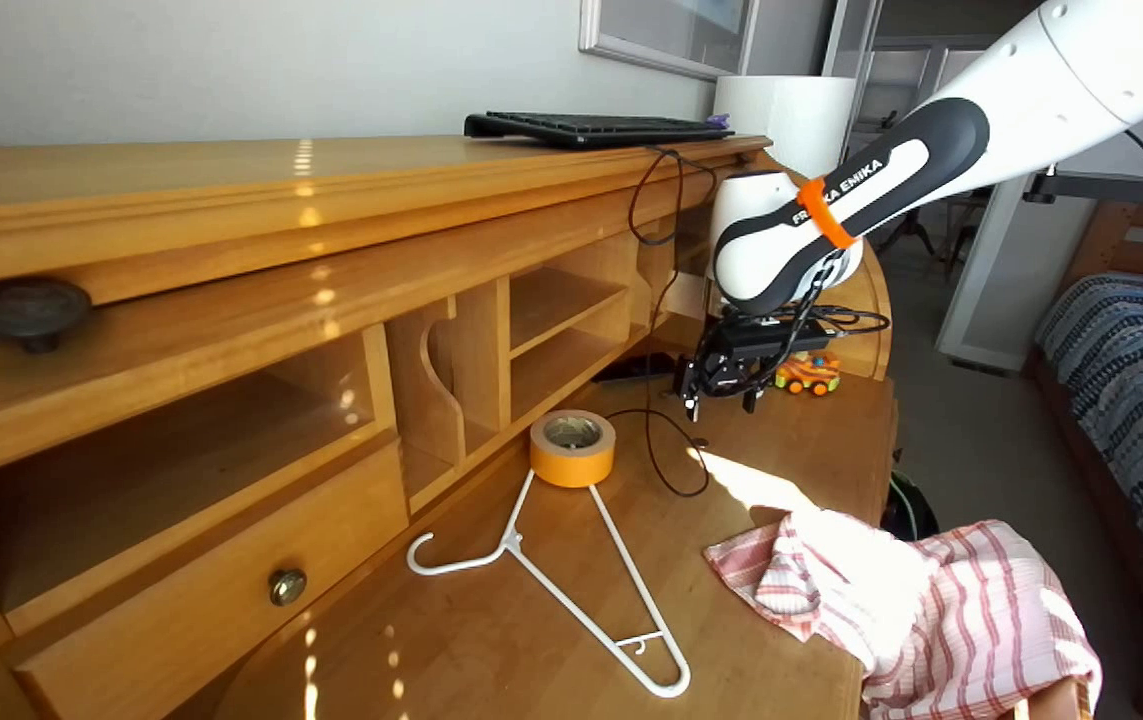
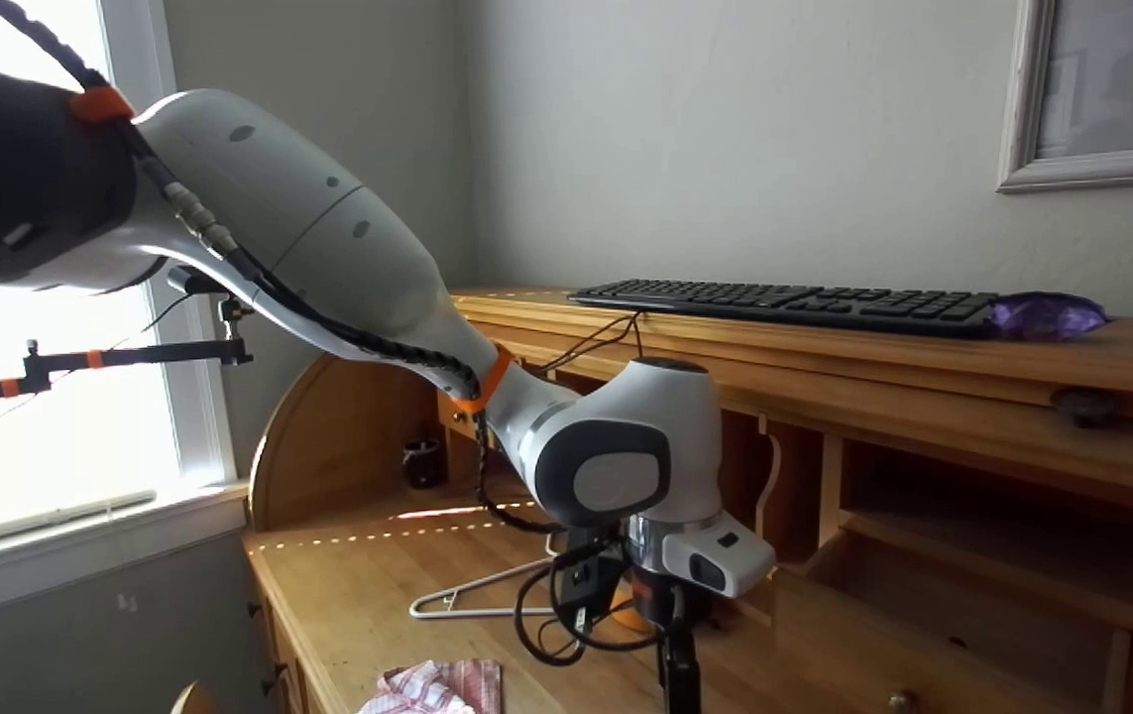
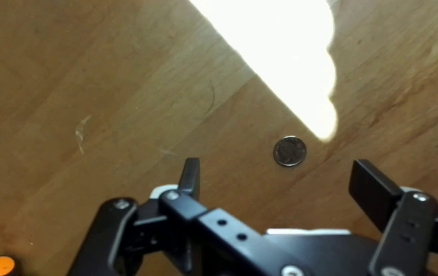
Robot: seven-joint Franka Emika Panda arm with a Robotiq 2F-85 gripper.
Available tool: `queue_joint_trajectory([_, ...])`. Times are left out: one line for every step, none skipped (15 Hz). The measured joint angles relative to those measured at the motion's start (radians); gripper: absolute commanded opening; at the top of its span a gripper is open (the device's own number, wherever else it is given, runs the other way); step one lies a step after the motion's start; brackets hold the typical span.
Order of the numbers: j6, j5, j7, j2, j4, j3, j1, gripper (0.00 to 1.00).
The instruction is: Put the coin in the open drawer on the right.
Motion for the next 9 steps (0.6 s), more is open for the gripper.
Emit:
queue_joint_trajectory([0.0, 0.002, 0.0, 0.012, 0.011, 0.0, 0.0, 1.0])
queue_joint_trajectory([0.0, 0.002, 0.0, 0.022, 0.02, 0.0, -0.001, 1.0])
queue_joint_trajectory([0.0, 0.003, 0.0, 0.033, 0.027, 0.0, 0.0, 1.0])
queue_joint_trajectory([0.0, 0.003, 0.0, 0.042, 0.034, 0.0, -0.001, 1.0])
queue_joint_trajectory([0.0, 0.003, 0.0, 0.052, 0.039, 0.0, -0.001, 1.0])
queue_joint_trajectory([0.0, 0.003, 0.0, 0.059, 0.043, 0.0, -0.001, 1.0])
queue_joint_trajectory([0.0, 0.004, 0.0, 0.067, 0.048, 0.0, -0.001, 0.96])
queue_joint_trajectory([0.0, 0.006, 0.0, 0.073, 0.053, 0.0, -0.001, 0.9])
queue_joint_trajectory([0.0, 0.009, 0.0, 0.079, 0.058, 0.0, -0.001, 0.85])
